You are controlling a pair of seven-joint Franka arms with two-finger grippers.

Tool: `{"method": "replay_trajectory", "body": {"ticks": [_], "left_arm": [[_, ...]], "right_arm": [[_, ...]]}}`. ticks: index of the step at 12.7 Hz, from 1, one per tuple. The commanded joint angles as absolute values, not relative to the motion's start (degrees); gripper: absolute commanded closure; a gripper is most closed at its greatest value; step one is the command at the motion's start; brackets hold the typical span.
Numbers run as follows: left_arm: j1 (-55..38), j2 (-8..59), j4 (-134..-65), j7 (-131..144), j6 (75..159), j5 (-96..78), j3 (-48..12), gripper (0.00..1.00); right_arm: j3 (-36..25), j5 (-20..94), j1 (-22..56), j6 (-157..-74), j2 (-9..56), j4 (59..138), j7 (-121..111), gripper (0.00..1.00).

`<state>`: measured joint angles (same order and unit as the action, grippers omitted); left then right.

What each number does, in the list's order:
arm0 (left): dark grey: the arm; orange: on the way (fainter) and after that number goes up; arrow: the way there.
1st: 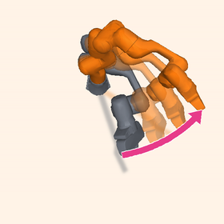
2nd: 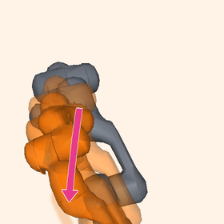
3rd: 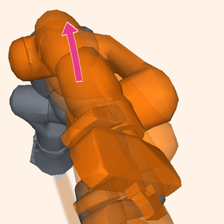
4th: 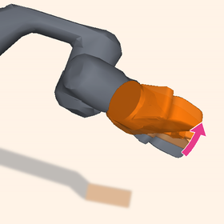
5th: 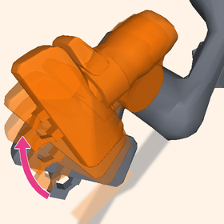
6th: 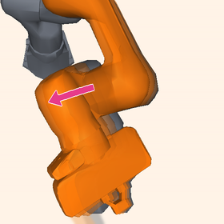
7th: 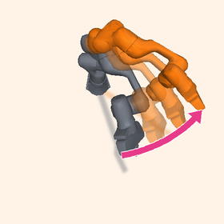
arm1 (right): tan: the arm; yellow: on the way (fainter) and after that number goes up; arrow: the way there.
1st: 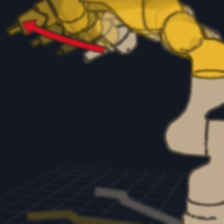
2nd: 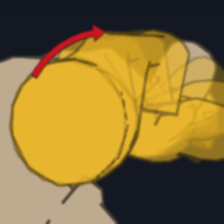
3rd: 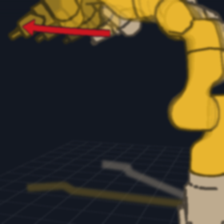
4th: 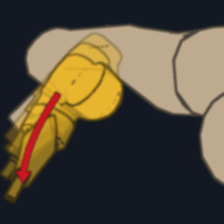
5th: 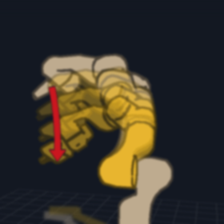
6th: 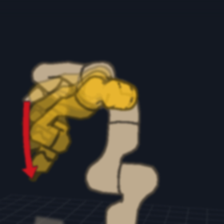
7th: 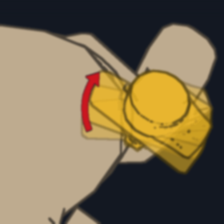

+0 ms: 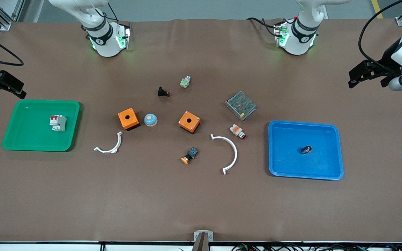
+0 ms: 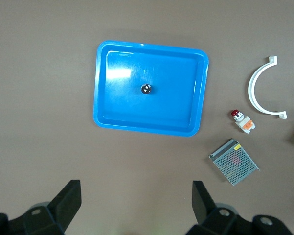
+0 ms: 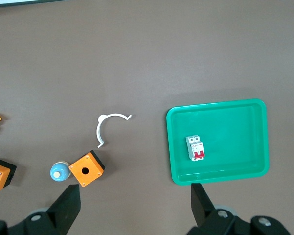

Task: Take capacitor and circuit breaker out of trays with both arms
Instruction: 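Reach the right gripper to the breaker while the left gripper reaches the capacitor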

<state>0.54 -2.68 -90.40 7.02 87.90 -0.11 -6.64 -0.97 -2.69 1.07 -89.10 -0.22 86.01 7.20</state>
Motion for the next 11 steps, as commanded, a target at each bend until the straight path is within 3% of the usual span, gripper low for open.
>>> {"method": "replay_trajectory", "body": {"ticks": [1,6,8,11], "left_arm": [[0.62,-2.20,-89.03,5.71,86.75,0.62,-6.59,0.00],[1.57,2.88,-89.56,5.36,87.53,0.70,-6.59,0.00],[2.37,4.74,-94.27,5.36,94.44,1.84,-6.68,0.00],[2.46,5.70,-108.06,5.36,114.10,2.20,-6.68,0.00]], "right_arm": [[-0.79,-3.96,0.97,-88.77,-0.97,85.96,7.91,0.00],[-1.05,-3.96,0.18,-89.56,1.83,85.87,7.38,0.00],[-1.05,-4.04,0.09,-89.30,4.20,86.48,7.21,0.00],[-1.05,-3.87,-3.24,-92.09,6.59,92.52,6.16,0.00]]}}
